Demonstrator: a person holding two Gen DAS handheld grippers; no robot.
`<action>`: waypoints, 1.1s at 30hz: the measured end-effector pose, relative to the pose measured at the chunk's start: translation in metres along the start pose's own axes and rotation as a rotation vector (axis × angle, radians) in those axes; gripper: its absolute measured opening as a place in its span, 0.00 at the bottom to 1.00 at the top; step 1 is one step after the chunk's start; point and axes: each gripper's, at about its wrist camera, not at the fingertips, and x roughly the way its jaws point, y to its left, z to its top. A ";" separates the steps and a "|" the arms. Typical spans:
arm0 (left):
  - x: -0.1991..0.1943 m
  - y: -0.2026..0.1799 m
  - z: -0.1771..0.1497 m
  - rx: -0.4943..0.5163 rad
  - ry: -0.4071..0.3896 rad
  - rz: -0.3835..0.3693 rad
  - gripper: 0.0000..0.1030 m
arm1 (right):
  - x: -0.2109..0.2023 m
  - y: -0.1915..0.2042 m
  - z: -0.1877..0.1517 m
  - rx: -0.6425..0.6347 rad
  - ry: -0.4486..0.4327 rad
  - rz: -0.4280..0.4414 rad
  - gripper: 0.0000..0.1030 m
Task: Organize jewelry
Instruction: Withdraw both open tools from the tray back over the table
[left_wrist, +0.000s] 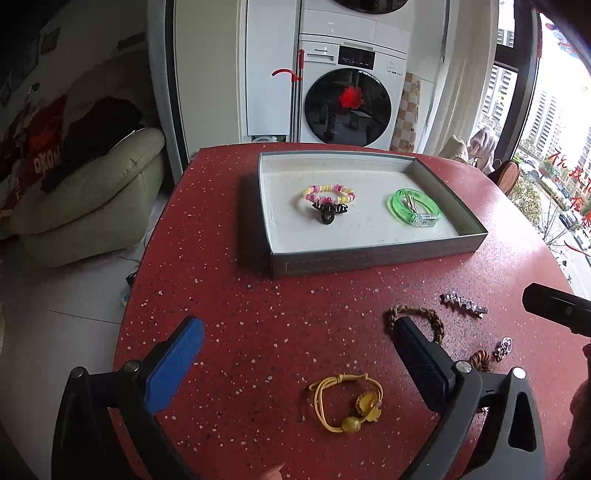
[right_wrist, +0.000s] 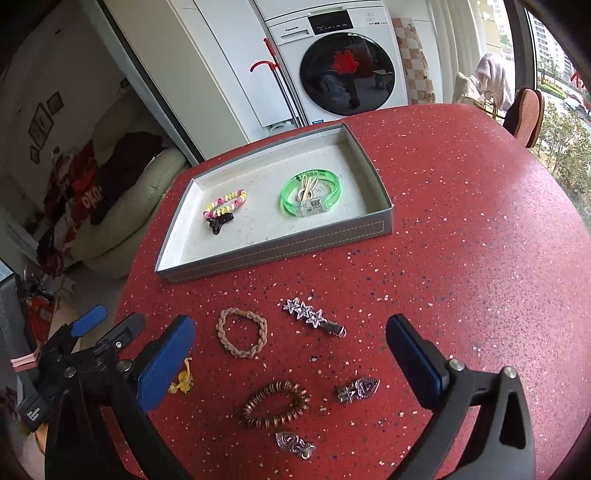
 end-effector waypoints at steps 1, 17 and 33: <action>-0.001 -0.001 -0.005 0.001 0.001 0.005 1.00 | -0.001 0.000 -0.005 -0.005 0.007 -0.007 1.00; 0.002 -0.009 -0.058 0.039 0.081 -0.012 1.00 | -0.005 -0.005 -0.069 -0.063 0.092 -0.067 1.00; 0.002 -0.037 -0.061 0.182 0.052 -0.044 0.92 | -0.001 0.011 -0.092 -0.171 0.086 -0.117 0.99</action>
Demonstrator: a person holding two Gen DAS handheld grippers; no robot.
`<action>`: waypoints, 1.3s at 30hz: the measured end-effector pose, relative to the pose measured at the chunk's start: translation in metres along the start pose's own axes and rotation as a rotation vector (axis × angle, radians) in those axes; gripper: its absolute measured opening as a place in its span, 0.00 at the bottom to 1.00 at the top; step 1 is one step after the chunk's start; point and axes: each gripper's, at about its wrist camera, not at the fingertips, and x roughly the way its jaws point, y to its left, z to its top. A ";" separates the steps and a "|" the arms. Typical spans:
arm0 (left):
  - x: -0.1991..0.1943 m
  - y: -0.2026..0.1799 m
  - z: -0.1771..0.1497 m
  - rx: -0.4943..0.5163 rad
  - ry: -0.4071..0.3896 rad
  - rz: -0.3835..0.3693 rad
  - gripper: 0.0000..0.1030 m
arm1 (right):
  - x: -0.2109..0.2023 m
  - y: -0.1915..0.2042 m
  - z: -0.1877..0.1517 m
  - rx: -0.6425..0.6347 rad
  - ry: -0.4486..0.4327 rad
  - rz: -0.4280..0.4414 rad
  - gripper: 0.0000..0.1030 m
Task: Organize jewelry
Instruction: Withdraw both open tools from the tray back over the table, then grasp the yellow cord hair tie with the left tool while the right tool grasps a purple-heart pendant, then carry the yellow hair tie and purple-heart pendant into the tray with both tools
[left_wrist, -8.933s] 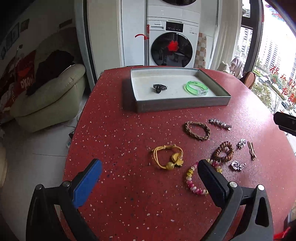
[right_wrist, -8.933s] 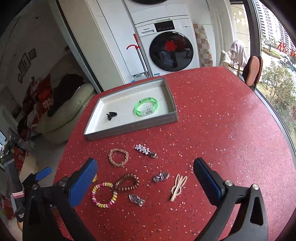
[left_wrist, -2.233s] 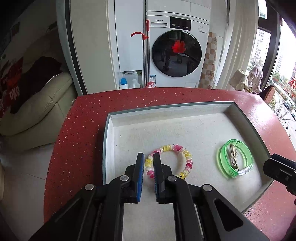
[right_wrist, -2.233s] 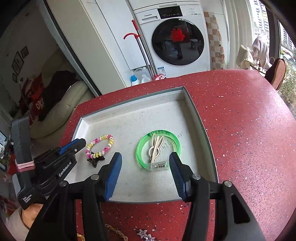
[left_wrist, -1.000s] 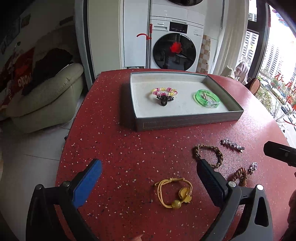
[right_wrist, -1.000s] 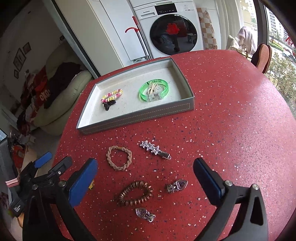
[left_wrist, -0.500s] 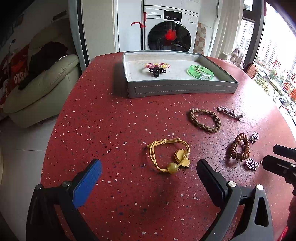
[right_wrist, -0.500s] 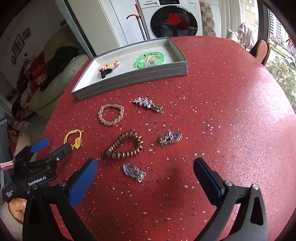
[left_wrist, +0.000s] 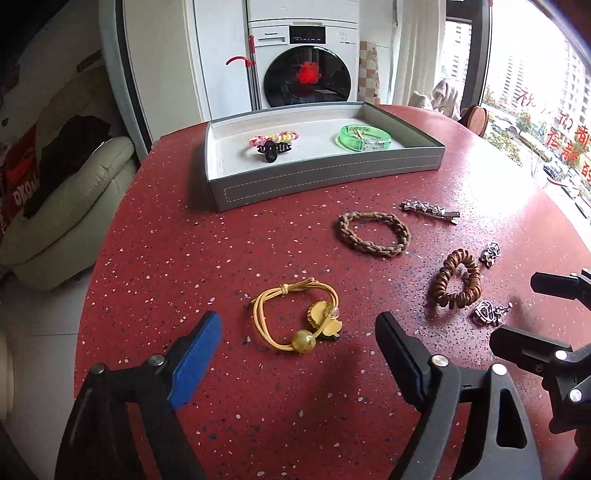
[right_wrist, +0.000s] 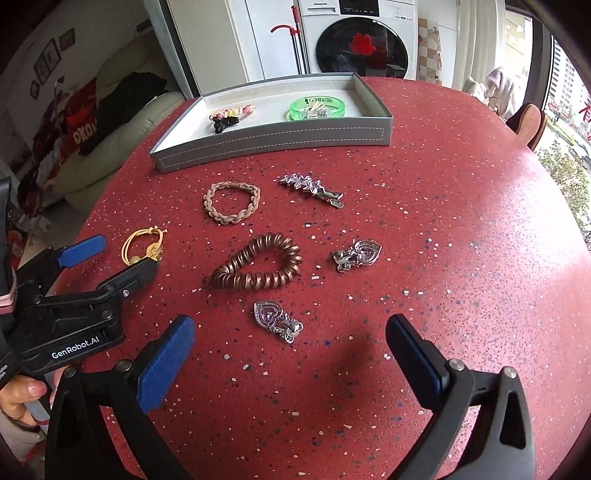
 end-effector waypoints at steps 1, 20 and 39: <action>0.002 -0.002 0.000 0.012 0.007 -0.007 0.91 | 0.000 0.001 0.000 -0.006 -0.002 0.000 0.97; 0.010 -0.007 0.000 0.030 0.040 -0.072 0.66 | 0.009 0.027 -0.004 -0.134 0.018 -0.075 0.50; 0.000 0.010 0.006 -0.039 0.026 -0.133 0.29 | -0.003 0.014 -0.003 -0.064 0.010 -0.037 0.19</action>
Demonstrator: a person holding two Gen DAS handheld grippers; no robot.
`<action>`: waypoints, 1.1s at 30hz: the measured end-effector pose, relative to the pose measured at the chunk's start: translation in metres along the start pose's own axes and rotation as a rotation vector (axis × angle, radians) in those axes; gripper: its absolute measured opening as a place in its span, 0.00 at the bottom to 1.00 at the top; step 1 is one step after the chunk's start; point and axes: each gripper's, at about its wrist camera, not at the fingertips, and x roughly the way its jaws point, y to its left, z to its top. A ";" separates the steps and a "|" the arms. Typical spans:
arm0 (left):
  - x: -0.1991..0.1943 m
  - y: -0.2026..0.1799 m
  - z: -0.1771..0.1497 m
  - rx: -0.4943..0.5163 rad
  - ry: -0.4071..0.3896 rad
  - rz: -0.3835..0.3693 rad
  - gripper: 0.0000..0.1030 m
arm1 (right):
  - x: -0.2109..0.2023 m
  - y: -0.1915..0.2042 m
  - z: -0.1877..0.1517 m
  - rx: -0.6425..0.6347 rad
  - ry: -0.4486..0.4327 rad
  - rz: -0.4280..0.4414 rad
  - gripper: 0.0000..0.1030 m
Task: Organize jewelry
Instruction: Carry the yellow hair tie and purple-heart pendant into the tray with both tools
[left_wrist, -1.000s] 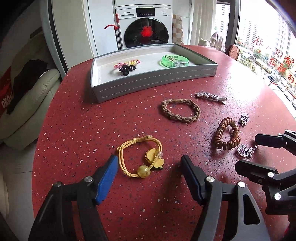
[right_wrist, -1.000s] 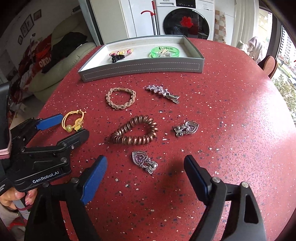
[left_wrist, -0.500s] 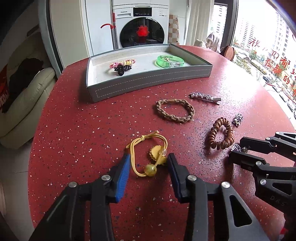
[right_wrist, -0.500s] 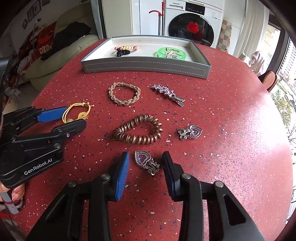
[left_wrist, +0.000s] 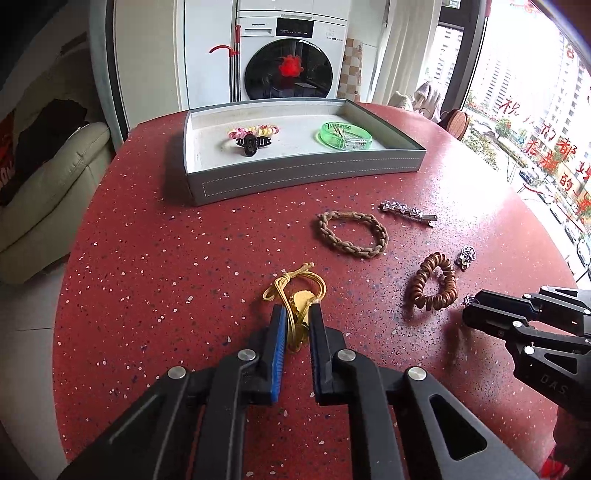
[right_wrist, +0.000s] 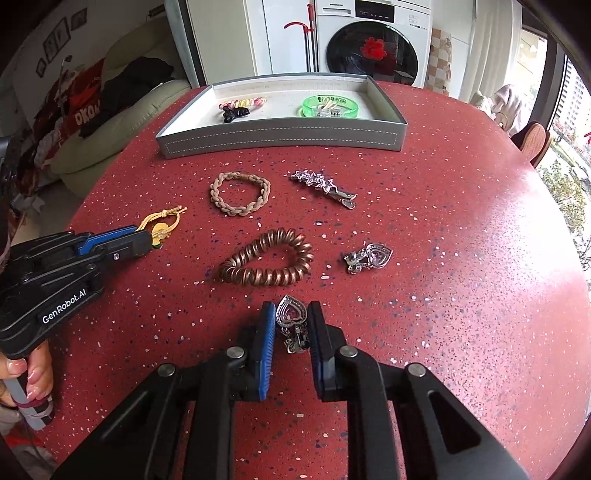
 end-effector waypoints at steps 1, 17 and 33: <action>-0.001 0.000 0.000 0.001 -0.002 -0.002 0.29 | -0.002 -0.001 0.001 0.003 -0.003 0.004 0.19; -0.028 0.001 0.011 -0.010 -0.060 -0.040 0.29 | -0.013 -0.007 0.005 0.033 -0.033 0.030 0.19; -0.042 0.008 0.050 -0.027 -0.132 -0.063 0.29 | -0.033 -0.019 0.048 0.090 -0.099 0.097 0.19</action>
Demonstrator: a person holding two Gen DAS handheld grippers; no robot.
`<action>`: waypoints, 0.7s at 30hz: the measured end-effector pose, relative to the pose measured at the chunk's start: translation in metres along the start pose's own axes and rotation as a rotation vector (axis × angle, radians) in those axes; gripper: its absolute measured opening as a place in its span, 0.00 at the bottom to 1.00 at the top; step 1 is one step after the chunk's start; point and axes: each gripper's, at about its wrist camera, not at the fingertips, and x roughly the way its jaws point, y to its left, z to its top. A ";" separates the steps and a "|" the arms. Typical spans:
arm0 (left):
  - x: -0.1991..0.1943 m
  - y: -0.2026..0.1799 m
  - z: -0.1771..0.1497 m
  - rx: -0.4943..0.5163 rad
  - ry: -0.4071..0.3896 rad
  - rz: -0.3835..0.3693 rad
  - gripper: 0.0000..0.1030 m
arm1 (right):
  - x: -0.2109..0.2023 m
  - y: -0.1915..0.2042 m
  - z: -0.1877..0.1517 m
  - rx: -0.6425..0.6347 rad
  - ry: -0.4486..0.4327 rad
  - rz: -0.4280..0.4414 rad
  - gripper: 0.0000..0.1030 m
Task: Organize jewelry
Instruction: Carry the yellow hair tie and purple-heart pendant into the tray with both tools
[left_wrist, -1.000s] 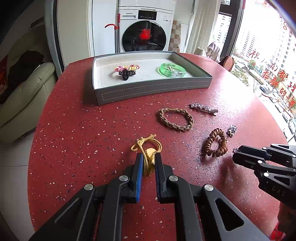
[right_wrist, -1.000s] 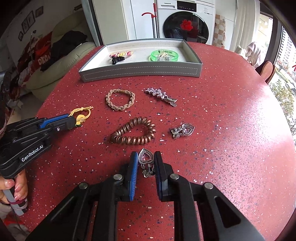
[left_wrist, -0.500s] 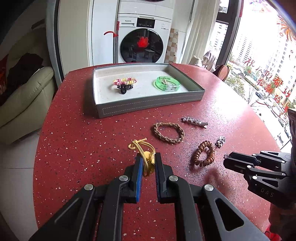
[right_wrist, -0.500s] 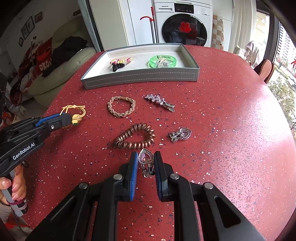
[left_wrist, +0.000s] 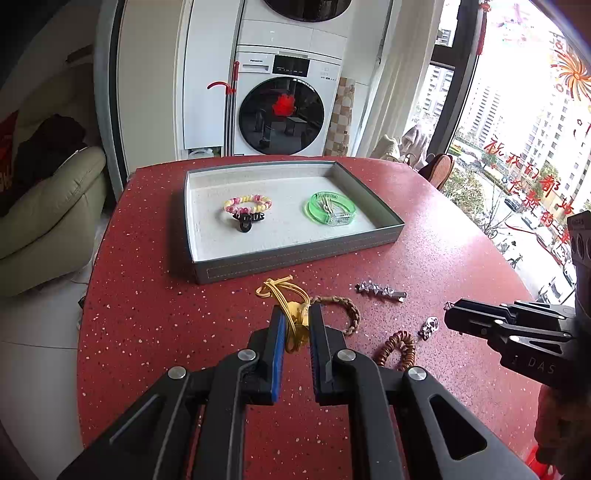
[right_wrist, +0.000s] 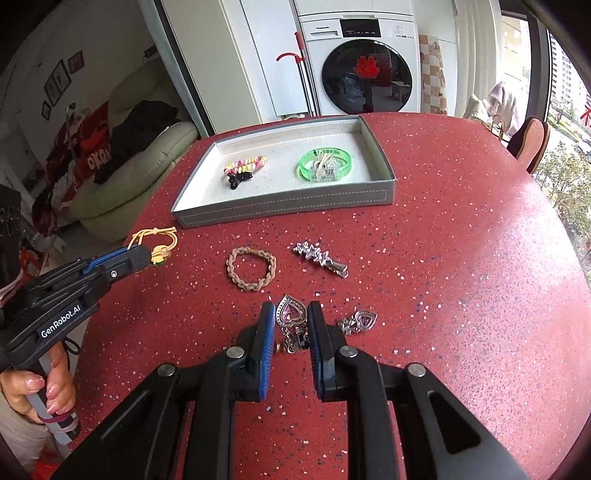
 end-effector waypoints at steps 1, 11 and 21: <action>0.001 0.001 0.004 0.002 -0.004 0.002 0.29 | 0.000 0.000 0.006 -0.004 -0.005 -0.003 0.19; 0.033 0.017 0.051 -0.024 -0.021 0.007 0.29 | 0.017 -0.005 0.080 0.016 -0.036 0.033 0.19; 0.092 0.037 0.074 -0.051 0.040 0.046 0.29 | 0.087 -0.004 0.136 0.030 0.032 0.067 0.19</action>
